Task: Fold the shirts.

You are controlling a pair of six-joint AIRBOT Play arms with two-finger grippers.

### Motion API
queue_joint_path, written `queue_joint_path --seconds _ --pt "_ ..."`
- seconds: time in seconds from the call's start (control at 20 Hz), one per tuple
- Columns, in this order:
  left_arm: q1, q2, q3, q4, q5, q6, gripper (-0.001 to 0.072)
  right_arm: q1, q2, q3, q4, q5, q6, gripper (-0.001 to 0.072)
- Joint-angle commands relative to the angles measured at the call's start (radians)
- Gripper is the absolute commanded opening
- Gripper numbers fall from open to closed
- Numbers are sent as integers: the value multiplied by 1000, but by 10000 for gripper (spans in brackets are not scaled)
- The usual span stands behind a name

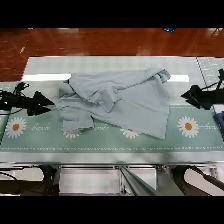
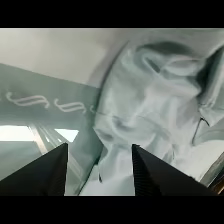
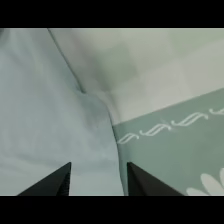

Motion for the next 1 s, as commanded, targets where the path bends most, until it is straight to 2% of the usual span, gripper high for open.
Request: queue_joint_path --seconds 0.0,0.5,0.55,0.6,0.7,0.75,0.95 --pt "-40 4 -53 -56 91 24 484 -10 92 -117 41 -6 -45 405" --pt "-130 -1 -32 -54 187 -51 484 -10 107 -117 53 10 -30 405" --pt "-140 -2 -32 -54 191 -51 464 -10 107 -117 53 10 -29 406" --pt "-153 -5 -32 -54 192 -50 388 -10 107 -117 52 13 -28 405" --pt "-175 -8 -32 -54 191 -23 47 -10 107 -117 39 39 -27 405" --pt "-182 -8 -32 -54 192 -13 21 -10 107 -118 5 66 -16 406" --pt "-175 -5 -32 -54 184 -13 21 -10 107 -182 -134 194 34 405"
